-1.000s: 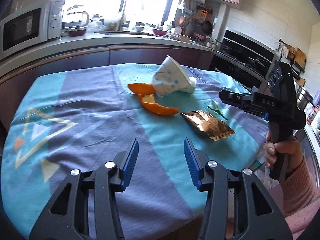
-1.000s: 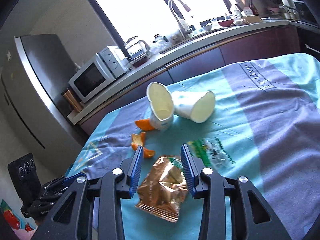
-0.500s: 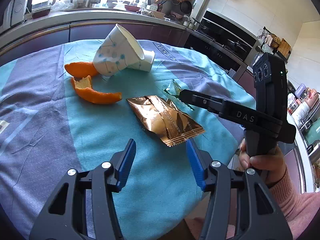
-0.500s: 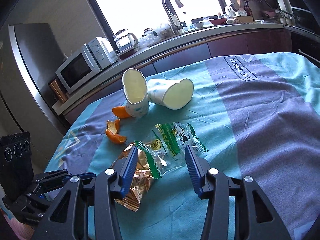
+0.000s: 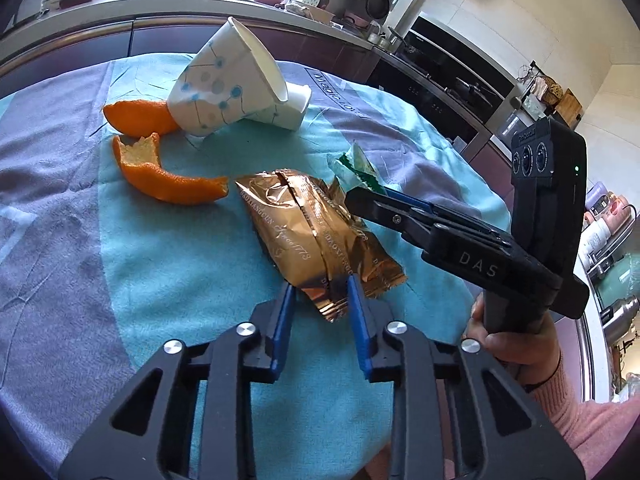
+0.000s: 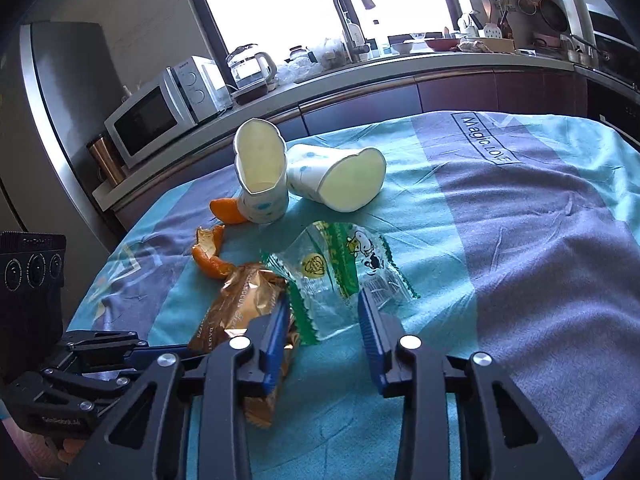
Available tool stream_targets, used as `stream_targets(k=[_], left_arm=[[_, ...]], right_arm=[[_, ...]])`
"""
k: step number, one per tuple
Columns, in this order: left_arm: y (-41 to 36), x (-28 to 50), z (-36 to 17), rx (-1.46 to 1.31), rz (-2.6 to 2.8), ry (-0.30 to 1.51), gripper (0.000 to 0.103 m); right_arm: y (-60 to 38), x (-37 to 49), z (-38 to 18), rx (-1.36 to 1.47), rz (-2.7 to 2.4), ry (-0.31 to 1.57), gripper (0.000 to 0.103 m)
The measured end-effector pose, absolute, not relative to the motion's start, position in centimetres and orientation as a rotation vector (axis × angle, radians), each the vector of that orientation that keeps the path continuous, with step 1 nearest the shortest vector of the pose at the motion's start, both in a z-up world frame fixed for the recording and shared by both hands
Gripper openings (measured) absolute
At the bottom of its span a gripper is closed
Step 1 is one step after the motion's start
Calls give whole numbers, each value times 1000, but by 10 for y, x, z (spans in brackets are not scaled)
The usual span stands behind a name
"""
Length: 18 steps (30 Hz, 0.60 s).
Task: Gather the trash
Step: 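Grasp the gold wrapper with the left tool while the right tool grasps the clear green wrapper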
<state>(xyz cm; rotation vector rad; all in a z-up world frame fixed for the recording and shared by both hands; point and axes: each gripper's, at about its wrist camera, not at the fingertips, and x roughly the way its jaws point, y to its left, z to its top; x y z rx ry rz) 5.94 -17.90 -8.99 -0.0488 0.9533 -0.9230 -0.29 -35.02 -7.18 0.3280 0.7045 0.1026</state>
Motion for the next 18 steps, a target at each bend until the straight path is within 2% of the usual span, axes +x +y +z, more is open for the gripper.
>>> stream_targets(k=[3,7,12,13,15,18], left_arm=[[-178,61,-91,-57,-922,956,7],[-173,57,-87,-52,-916,932,3],[-164,54,-81,-54,-920,909,2],[-163,55,-81,-58,-915,913,4],[-160,55,-81,-55,-897,911,29],[-158,58,-84,-53,-870,916,39]], right_arm=[[-352,-4,-72,338,111,702,19],[-354,-6,-69,357,130,683,13],[-351,-8,-66,376,170,680,12],[-349,-9,-67,376,174,683,12],[-348,-8,-69,381,180,688,11],[-344,-9,-72,381,186,695,11]])
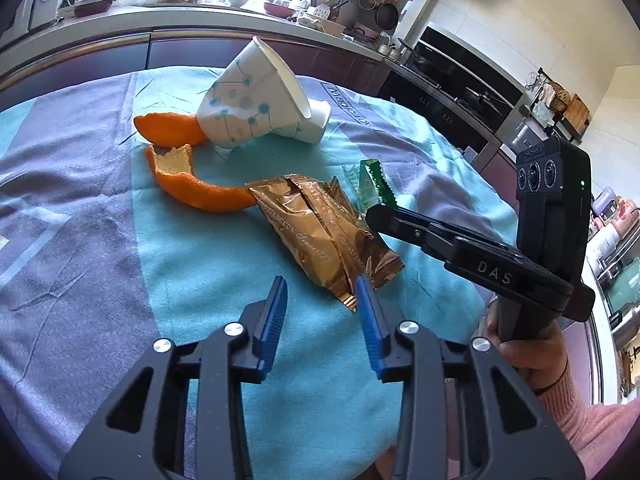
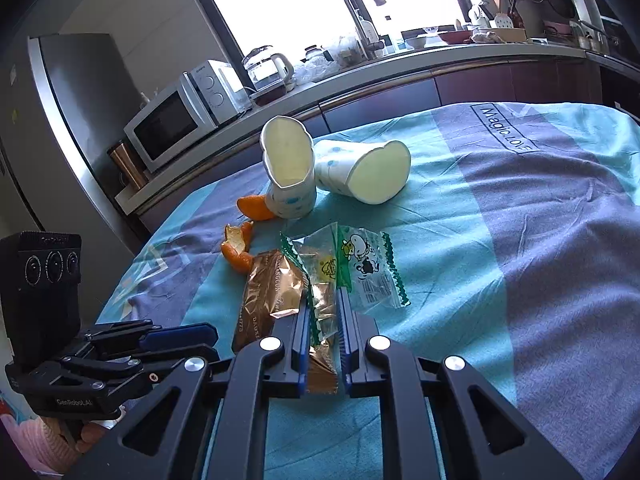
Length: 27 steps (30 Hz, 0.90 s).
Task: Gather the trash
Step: 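Grasp the gold wrapper with the left tool while the right tool grasps the clear green wrapper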
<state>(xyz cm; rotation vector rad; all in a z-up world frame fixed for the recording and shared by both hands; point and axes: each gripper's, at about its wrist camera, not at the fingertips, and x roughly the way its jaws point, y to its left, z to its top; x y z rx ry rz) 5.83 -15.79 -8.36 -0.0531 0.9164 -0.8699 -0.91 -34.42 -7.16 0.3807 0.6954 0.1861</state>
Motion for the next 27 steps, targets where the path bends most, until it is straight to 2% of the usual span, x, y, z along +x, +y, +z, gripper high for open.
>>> stream_targets(k=[2,10,16,18,19,27], left_arm=[[-158,63,-86,-62,-858,927,44],[-173,76,-92,-89,-871,951,44],[-181,74,-92,-89,-862,954,28],[-180,72,-90,-75,-845,942,11],[-179,71,-89,-75,-846,940,9],[-159,56,-72,-75,-852,877,3]], right_arm=[[-342,-10,-72,375,188,696,11],[-340,-9,-78,402,219,704,11],[-336,-11,-78,406,225,705,11],[-335,-11,-77,408,225,703,11],[-335,-12,-76,412,230,701,11],[-326,-14,-67,405,264,685,11]])
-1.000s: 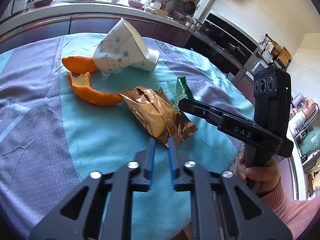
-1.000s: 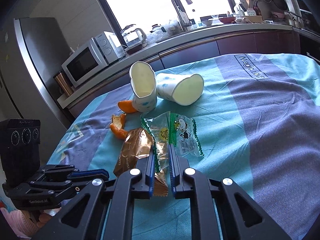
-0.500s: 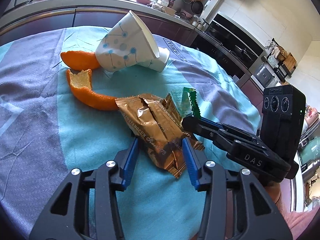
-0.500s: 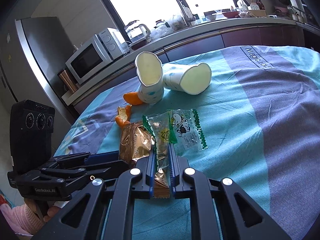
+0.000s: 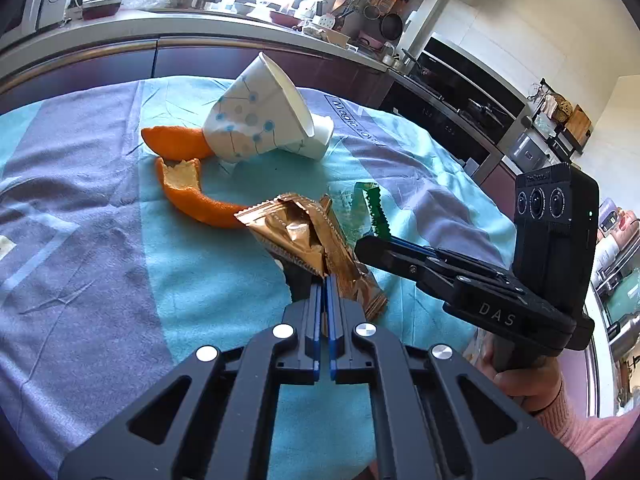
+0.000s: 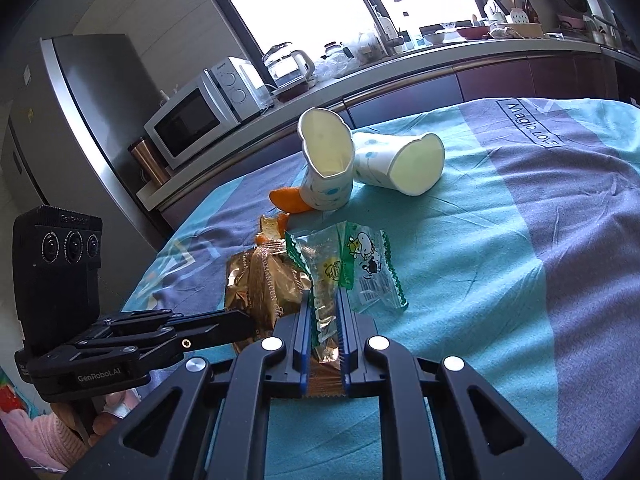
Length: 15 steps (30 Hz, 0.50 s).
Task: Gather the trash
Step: 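Grasp the gold wrapper with the left tool while the right tool grasps the clear green wrapper, then carry the gold and clear wrappers over the teal bin with both tools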
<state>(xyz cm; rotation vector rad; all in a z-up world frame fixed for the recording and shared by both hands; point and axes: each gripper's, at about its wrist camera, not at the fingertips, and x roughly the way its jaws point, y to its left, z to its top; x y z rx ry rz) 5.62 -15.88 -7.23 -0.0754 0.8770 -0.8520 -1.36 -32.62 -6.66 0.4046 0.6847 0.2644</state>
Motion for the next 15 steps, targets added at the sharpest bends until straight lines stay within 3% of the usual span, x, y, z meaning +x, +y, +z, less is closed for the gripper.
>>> stream_targets(k=[15], left_arm=[[-85,30,-44,-60,-779,782,3]], right_arm=[[-297,-14,-37,378,361,633,10]])
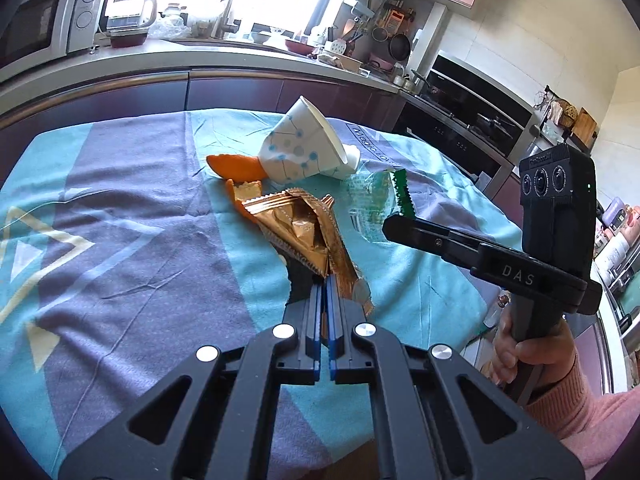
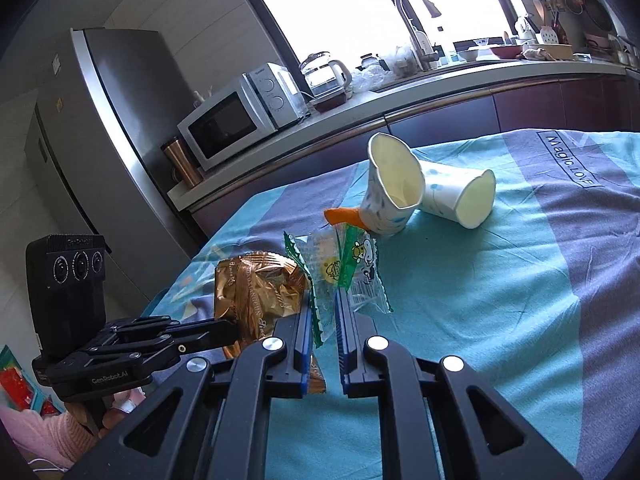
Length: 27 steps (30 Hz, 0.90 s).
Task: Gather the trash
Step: 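Carry the gold and clear wrappers over the teal bin with both tools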
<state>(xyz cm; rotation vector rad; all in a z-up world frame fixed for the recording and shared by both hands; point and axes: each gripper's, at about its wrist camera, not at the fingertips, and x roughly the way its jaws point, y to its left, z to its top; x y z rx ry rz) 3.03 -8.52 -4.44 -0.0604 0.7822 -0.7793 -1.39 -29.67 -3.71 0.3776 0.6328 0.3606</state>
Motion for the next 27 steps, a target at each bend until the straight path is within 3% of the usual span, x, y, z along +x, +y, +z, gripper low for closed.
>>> stream_targets(k=[27], left_arm=[[65,1,-22,-171,-531,694,3]], right_arm=[[-191,9,-14,329,675,647,10]])
